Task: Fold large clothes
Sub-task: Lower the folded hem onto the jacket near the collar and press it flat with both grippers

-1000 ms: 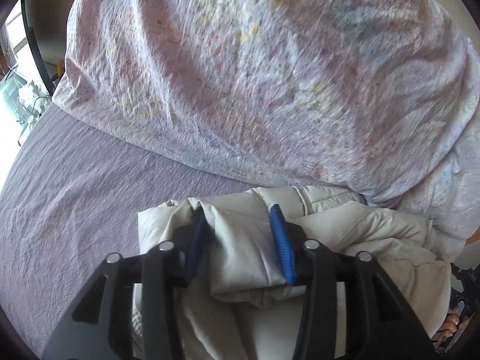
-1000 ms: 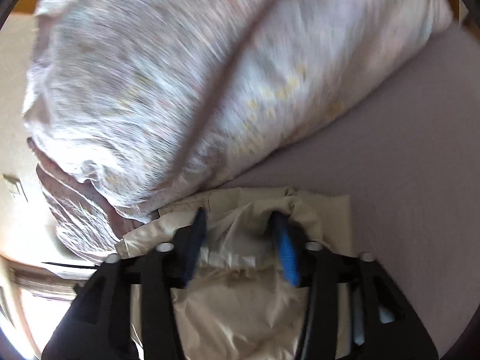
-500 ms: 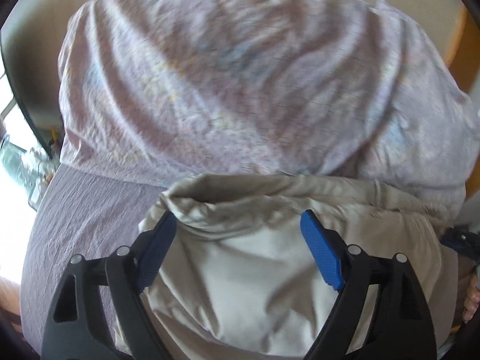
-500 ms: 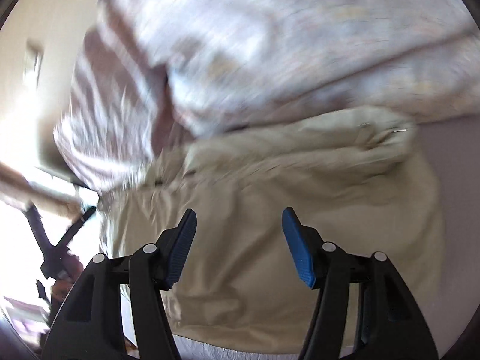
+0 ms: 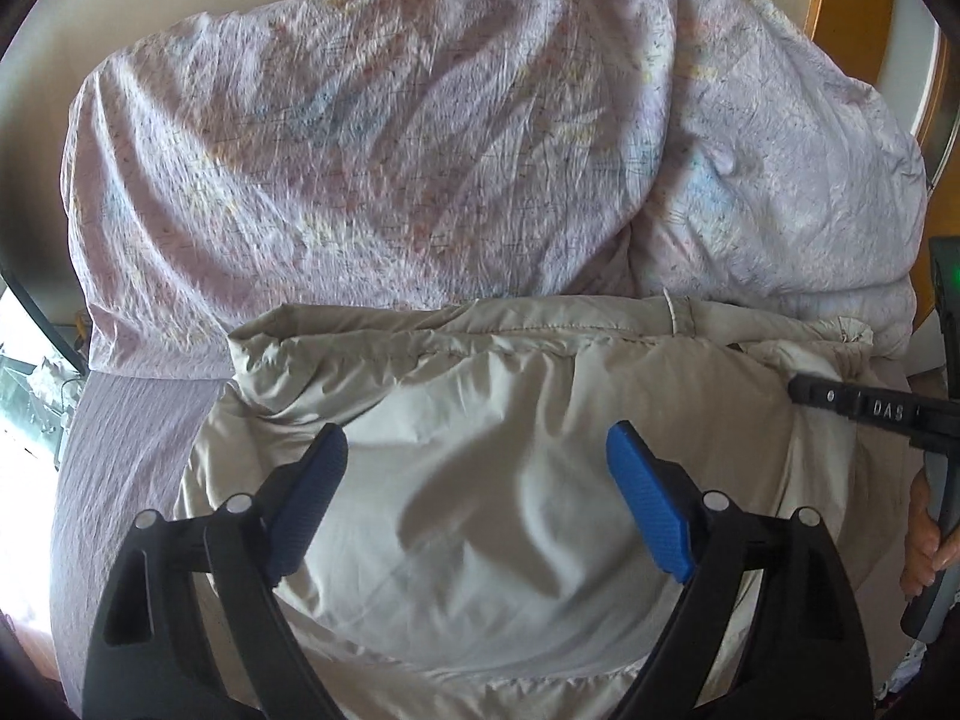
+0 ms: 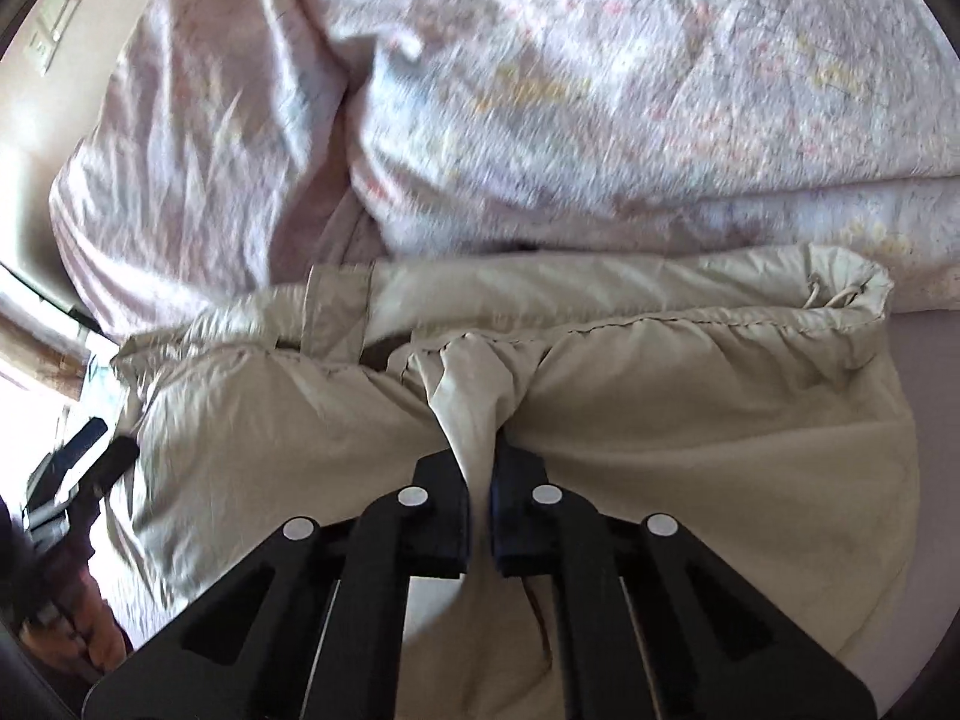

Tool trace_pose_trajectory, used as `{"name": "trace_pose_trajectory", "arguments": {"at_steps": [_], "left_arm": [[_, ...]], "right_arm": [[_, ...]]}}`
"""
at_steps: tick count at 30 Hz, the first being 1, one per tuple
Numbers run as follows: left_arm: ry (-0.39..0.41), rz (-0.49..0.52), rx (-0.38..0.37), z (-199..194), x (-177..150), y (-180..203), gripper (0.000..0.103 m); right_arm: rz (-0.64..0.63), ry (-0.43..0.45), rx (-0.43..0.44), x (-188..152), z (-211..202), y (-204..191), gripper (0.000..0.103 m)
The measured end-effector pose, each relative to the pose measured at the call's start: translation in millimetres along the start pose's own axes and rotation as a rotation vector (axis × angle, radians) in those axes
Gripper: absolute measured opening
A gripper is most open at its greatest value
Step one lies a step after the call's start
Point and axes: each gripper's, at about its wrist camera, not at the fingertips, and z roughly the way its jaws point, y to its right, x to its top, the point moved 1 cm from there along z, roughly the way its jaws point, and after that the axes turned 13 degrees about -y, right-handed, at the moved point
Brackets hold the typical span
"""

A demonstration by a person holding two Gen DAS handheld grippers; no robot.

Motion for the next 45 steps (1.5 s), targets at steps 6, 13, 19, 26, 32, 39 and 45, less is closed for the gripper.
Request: {"name": "trace_pose_trajectory", "arguments": {"at_steps": [6,13,19,26,32,39,45], "left_arm": [[0.004,-0.025,0.025,7.1,1.9,-9.9,0.088],[-0.015,-0.079,0.077,29.0,4.4,-29.8,0.088],[-0.063,-0.142,0.114,61.7,4.5,-51.8,0.092],[-0.060,-0.134,0.153,77.5,4.2,-57.5,0.096],[-0.067,-0.139,0.149,86.4,6.4,-68.3,0.098],[-0.062,-0.134,0.160,95.7,9.1,-76.7,0.101],[-0.059,-0.127,0.158,102.8,12.3,-85.1,0.101]], "right_arm": [[0.047,0.048,-0.041,21.0,9.1,-0.9,0.004],[0.112,0.059,-0.025,23.3,37.6,4.1,0.004],[0.080,0.079,0.044,9.3,26.0,15.3,0.019],[0.060,0.196,0.031,-15.0,-13.1,38.6,0.053],[0.148,0.307,0.051,-32.3,-45.8,68.4,0.055],[0.159,0.227,-0.102,-31.3,-27.3,91.7,0.055],[0.196,0.170,-0.172,-25.9,4.0,107.0,0.055]]}}
